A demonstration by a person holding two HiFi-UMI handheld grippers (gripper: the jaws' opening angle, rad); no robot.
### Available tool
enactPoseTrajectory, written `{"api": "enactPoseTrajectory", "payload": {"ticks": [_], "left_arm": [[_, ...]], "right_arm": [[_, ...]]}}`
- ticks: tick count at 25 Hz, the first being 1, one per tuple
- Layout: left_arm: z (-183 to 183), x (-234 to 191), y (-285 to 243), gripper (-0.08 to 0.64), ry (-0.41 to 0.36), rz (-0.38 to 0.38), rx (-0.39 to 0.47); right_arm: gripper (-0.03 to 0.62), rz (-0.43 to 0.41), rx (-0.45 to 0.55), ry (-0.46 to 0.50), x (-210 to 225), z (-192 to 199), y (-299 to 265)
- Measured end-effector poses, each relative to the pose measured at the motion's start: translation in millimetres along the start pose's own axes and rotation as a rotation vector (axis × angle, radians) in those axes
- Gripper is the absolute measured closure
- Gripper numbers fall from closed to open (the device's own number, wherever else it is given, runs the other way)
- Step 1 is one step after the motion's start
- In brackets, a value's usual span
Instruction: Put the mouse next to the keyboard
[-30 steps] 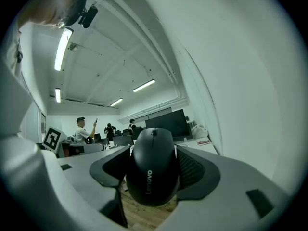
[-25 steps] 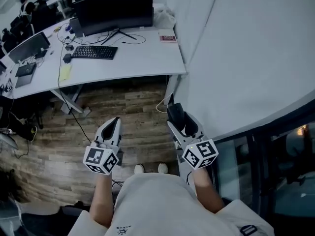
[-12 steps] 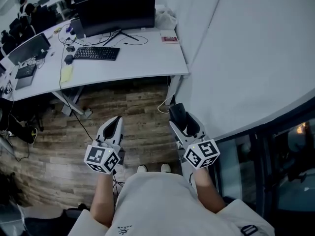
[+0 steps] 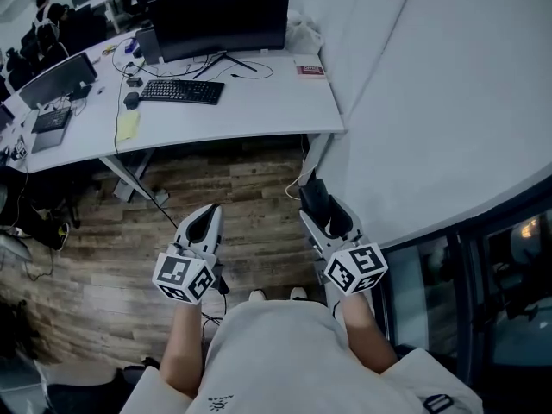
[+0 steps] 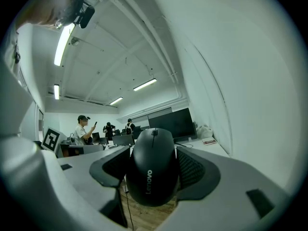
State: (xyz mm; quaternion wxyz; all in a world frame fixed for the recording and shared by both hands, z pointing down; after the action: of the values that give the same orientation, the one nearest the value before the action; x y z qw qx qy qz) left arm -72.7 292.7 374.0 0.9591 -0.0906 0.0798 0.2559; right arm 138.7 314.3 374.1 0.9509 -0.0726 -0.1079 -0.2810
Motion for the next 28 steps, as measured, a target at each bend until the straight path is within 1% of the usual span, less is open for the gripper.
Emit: {"api": "enactPoseTrajectory", "payload": {"ticks": [9,14,16,21,24,28], "left_arm": [[-3,-39,20,0.555,-0.004,-0.008,0.007],[-3,-54,21,0.555,0.009,-0.03,0.012],[-2,-59,17,0.555,0.012,-0.042,0.009],[3,-66,2,0.555,0.009,-0.039,-0.004],[2,-71,-14,0.555,0.019,-0.047,-0.009],[-7,-77,-44,0.555,0.026,-0.054,0.006]], "right_arm": [[0.282,-0.02,-0.011,0.017,-32,4,-32],[0.282,-0.038,-0.019,0.026,-36,1,-46],[0.282,-0.045,-0.022,0.027,-35,1,-52],[0.282,-0.065,-0.032,0.018,-26,4,-73],[0.282,-0.079,-0.038,0.013,-13,3,-90],[0.282,-0.097,-0.047,0.01,11,-3,-116]]}}
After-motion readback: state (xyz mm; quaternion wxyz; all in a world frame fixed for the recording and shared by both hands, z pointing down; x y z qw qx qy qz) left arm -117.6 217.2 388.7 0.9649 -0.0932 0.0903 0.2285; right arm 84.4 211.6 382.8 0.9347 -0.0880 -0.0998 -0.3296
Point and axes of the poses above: the fingertips, and each gripper's own axes: y backward along the fingers, x to its right, z out of its underside, the point moved 1 cm from there along y, backward along the fingers, and after that the axes turned 9 degrees about -z, right-handed, at the moved point
